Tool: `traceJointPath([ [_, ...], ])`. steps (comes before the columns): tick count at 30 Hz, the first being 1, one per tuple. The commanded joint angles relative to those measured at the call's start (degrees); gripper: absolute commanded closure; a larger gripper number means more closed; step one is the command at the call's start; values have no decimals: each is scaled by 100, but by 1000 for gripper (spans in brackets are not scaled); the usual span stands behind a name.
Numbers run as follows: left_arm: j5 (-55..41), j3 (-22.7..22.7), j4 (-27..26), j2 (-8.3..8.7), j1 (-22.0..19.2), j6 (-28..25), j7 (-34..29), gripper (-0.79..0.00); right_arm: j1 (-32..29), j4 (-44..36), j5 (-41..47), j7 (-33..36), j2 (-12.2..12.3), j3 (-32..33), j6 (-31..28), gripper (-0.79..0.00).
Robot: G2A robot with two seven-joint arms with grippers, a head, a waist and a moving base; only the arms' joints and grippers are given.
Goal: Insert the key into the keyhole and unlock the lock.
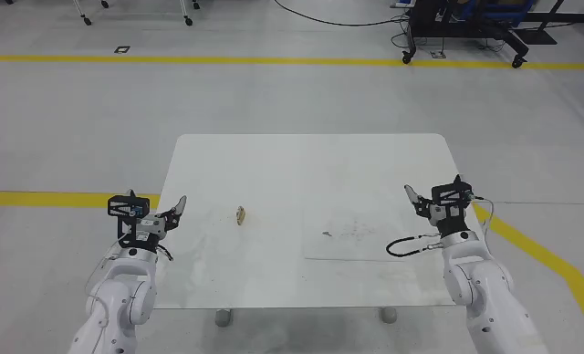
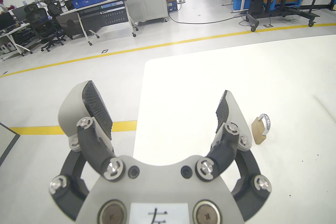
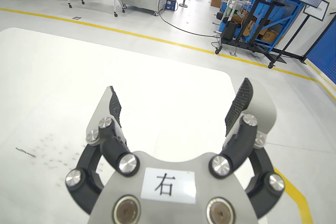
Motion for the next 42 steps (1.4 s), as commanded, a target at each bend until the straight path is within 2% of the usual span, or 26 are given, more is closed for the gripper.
traceJointPath([
  [1,0,0,0,0,0,0,0,-785,107,92,-27,88,3,-77,-242,-785],
  [8,0,0,0,0,0,0,0,-785,671,519,39,332,28,-491,-1687,-785],
  [10,0,0,0,0,0,0,0,-785,876,712,178,721,28,-632,-2041,-785],
  [22,0,0,0,0,0,0,0,-785,878,747,221,733,26,-673,-2122,-785],
  [23,0,0,0,0,0,0,0,-785,943,859,377,770,23,-754,-2388,-785],
  [27,0,0,0,0,0,0,0,-785,1482,1553,844,602,59,-1014,-4211,-785],
  [29,0,0,0,0,0,0,0,-785,1802,1845,669,589,90,-1164,-5050,-785],
  [32,0,0,0,0,0,0,0,-785,2237,2128,110,639,109,-1524,-5735,-785],
  [33,0,0,0,0,0,0,0,-785,2340,2200,-14,627,112,-1706,-5735,-745],
  [34,0,0,0,0,0,0,0,-785,2448,2270,-161,658,121,-1885,-5735,-616],
  [35,0,0,0,0,0,0,0,-785,2556,2320,-310,677,134,-2041,-5735,-520],
  [36,0,0,0,0,0,0,0,-785,2652,2360,-457,686,150,-2204,-5735,-483],
  [37,0,0,0,0,0,0,0,-785,2739,2418,-563,671,165,-2336,-5735,-379],
  [42,0,0,0,0,0,0,0,-785,3093,2570,-1158,687,193,-2848,-5735,-299],
])
